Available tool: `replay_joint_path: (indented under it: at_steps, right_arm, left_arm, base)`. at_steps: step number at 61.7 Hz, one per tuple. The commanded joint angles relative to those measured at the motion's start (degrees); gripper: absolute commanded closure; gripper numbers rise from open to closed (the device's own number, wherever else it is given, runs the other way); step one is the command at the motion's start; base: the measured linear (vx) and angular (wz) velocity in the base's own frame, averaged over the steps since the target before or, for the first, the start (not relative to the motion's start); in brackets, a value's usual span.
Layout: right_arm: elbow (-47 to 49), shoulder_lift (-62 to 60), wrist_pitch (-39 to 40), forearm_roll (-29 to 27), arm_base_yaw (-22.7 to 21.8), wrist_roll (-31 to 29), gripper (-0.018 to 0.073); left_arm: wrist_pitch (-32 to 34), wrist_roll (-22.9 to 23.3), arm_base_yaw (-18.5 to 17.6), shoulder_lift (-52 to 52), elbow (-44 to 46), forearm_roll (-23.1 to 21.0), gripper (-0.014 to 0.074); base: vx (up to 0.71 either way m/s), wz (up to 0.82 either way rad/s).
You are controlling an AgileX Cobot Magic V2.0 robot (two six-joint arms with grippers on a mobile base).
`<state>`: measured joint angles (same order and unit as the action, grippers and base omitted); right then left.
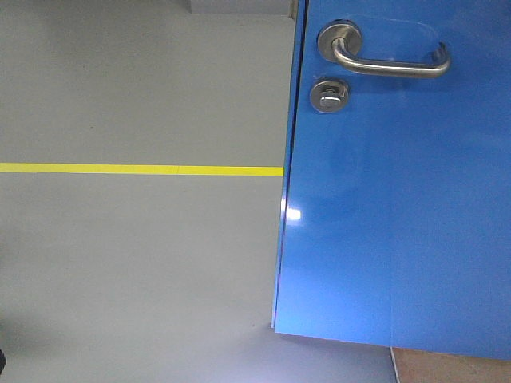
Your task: Move to blue door and open it
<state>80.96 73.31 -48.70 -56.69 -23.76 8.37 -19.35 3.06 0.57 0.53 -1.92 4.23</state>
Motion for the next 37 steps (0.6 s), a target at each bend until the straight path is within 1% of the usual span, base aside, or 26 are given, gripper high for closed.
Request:
replay_joint_path:
  at_steps: [1,7,11,16,17,23,24,28,29,33,37]
  right_arm:
    - [1.6,-1.2,2.8,-2.8,-0.2,-0.3,0.0564]
    - [1.6,-1.2,2.8,-2.6,-0.2,-0.3,0.0564]
    - [1.4,-1.6,3.5,0.4,-0.2,-0.3,0.0564]
    - [0.1,-2.6,3.7,8.7,-0.1,-0.3,0.0564]
    - [-0.2,-2.9,3.5,11.3,-0.1,-0.3,0.0564]
    - [-3.9,-5.5,2.8,22.4,0.5,-0.3,0.0564]
    - [-4.6,-6.1,3.0,25.0,0.8,-0.3,0.0564]
    - [-8.7,-9.0,4.7,33.4,2.6,-0.3,0.0564]
    - [-9.8,-10.1,5.0,34.3,3.1,-0.3,0.0564]
    - [-15.3,-13.6,8.9,43.3,6.0,-0.4,0.0564]
    - [-22.1,-18.1,13.5,50.9,9.7,-0.4,0.0564]
  left_arm:
    - [4.8,0.2,-0.2,1.1,2.0,0.0,0.0526]
    - [4.8,0.2,-0.2,1.1,2.0,0.0,0.0526]
    - [4.8,0.2,-0.2,1.1,2.0,0.0,0.0526]
    - [4.8,0.2,-0.2,1.1,2.0,0.0,0.0526]
    - [4.8,0.2,-0.2,1.1,2.0,0.0,0.0526]
    - [4.8,0.2,-0.2,1.1,2.0,0.0,0.0526]
    - [4.8,0.2,-0.2,1.1,2.0,0.0,0.0526]
    - [4.8,0.2,-0.2,1.1,2.0,0.0,0.0526]
    - [4.8,0.2,-0.2,1.1,2.0,0.0,0.0526]
    - [4.8,0.2,-0.2,1.1,2.0,0.0,0.0526]
    - [4.8,0.2,-0.2,1.1,2.0,0.0,0.0526]
  base:
    - [0.0,0.0]
    - [0.0,0.0]
    - [0.0,0.0]
    - [0.0,0.0]
    - [0.0,0.0]
    - [0.0,0.0]
    - [0.0,0.0]
    - [0.0,0.0]
    - [0.0,0.0]
    - [0.0,0.0]
    - [0.0,0.0]
